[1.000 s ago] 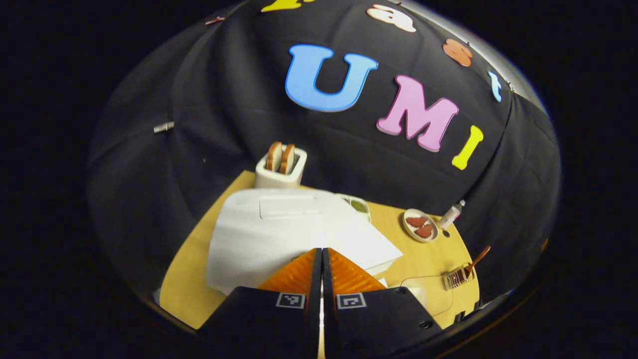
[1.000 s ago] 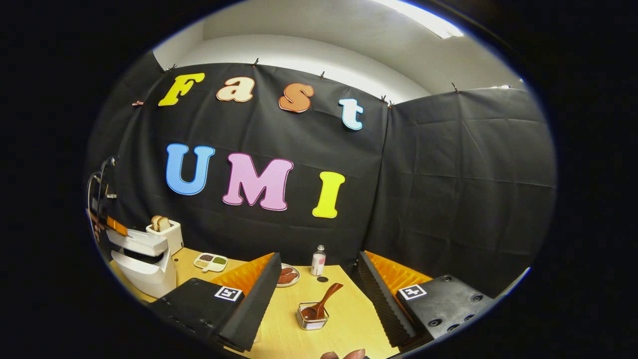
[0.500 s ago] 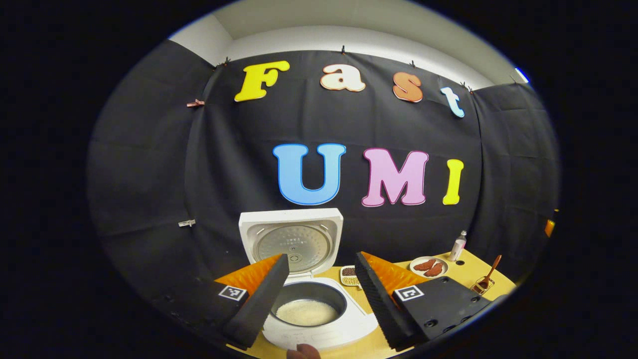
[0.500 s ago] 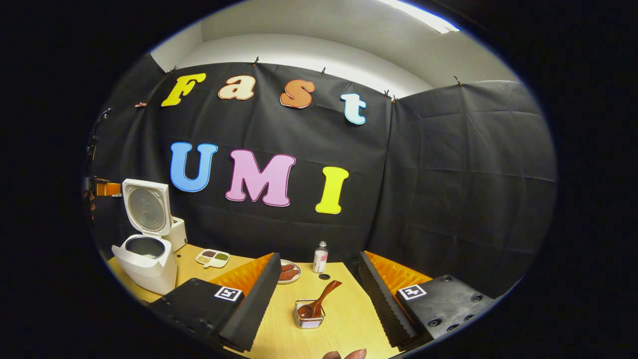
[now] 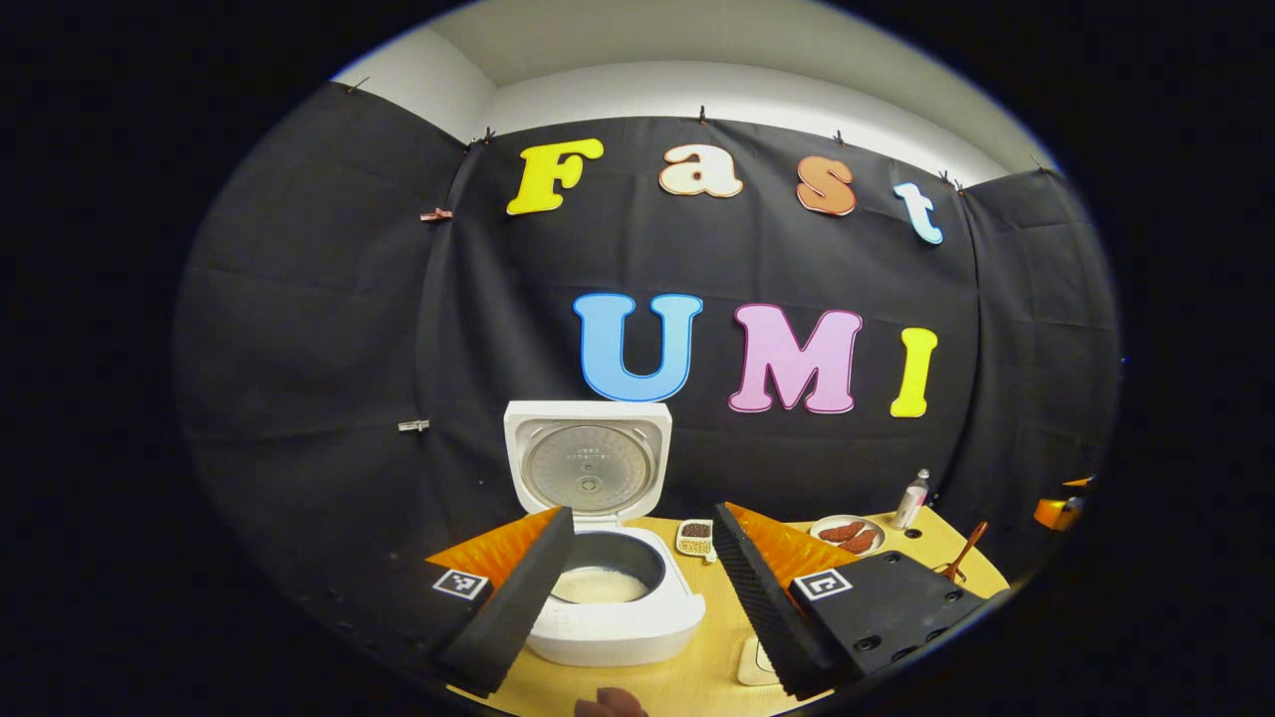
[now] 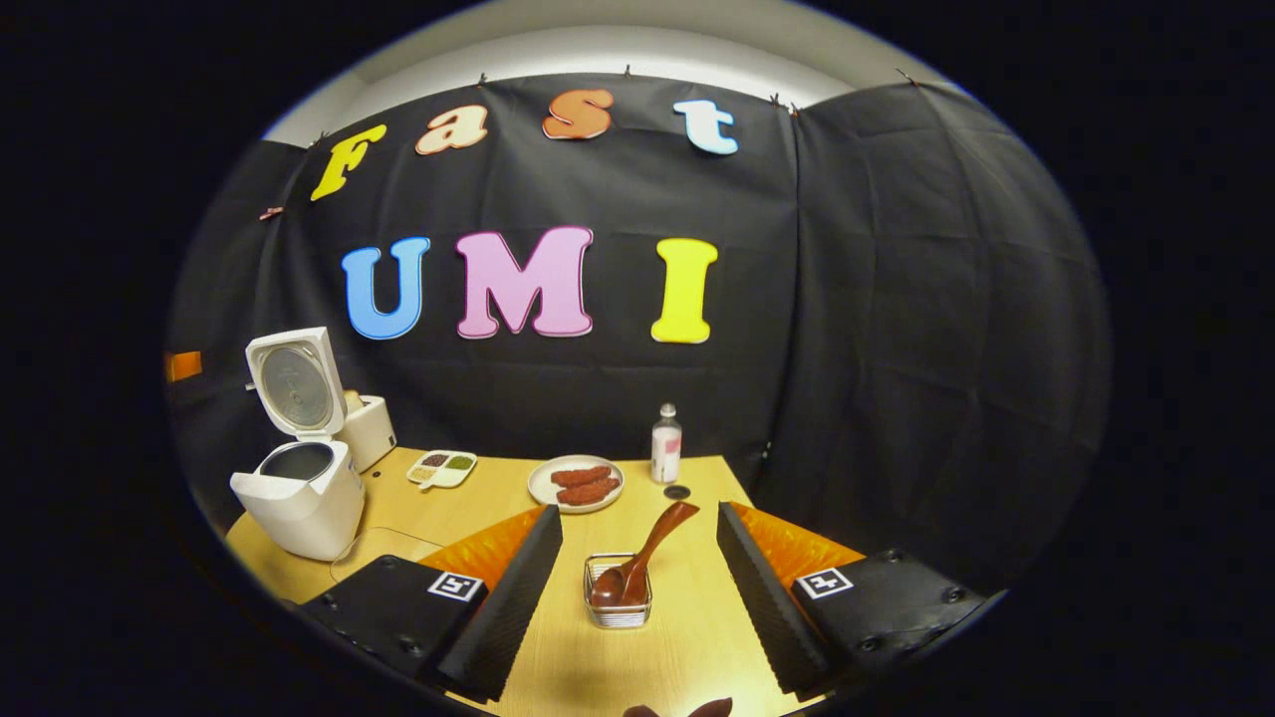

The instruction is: Close the left gripper, press the button to open the rice cooker; take a wooden spoon from the chopstick holder with the right hand, scoop a spoonful of rice and pour it into the rice cooker, then put the wooden spoon back into the chopstick holder.

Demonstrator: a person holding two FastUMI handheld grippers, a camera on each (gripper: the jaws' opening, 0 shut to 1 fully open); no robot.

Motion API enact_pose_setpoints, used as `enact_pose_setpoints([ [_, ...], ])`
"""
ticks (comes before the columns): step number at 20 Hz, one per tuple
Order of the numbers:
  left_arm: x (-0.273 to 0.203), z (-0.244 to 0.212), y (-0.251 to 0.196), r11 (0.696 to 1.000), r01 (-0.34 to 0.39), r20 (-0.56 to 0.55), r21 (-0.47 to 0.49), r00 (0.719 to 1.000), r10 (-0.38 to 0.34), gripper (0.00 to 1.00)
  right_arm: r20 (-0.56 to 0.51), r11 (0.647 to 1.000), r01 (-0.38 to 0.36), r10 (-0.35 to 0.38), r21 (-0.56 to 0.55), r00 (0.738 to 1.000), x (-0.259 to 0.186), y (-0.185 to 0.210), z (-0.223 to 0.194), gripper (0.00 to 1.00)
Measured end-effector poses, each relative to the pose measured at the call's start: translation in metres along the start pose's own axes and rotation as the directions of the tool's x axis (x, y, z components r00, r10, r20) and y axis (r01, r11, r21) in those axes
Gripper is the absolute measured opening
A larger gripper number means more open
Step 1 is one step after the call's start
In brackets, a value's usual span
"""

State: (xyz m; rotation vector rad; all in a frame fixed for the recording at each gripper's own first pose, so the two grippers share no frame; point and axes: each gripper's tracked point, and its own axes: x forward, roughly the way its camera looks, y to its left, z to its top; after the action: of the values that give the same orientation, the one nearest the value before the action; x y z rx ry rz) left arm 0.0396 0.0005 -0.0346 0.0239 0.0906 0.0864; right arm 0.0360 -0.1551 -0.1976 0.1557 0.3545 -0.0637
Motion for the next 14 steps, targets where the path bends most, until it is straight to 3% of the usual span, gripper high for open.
enact_pose_setpoints([
  [7,-0.042,-0.023,-0.016,0.993,-0.112,-0.055,-0.025,0.992,0.11,0.95,-0.164,0.98,-0.121,0.147,0.158,0.975,0.084,-0.011,-0.075,0.97],
  [10,-0.055,-0.035,-0.025,0.989,-0.145,-0.09,-0.022,0.986,0.143,0.96,-0.235,0.967,-0.157,0.203,0.198,0.951,0.117,-0.009,-0.1,0.91],
  [14,-0.072,-0.054,-0.037,0.982,-0.18,-0.136,-0.052,0.976,0.171,0.96,-0.319,0.959,-0.186,0.248,0.214,0.915,0.15,-0.006,-0.134,0.73],
])
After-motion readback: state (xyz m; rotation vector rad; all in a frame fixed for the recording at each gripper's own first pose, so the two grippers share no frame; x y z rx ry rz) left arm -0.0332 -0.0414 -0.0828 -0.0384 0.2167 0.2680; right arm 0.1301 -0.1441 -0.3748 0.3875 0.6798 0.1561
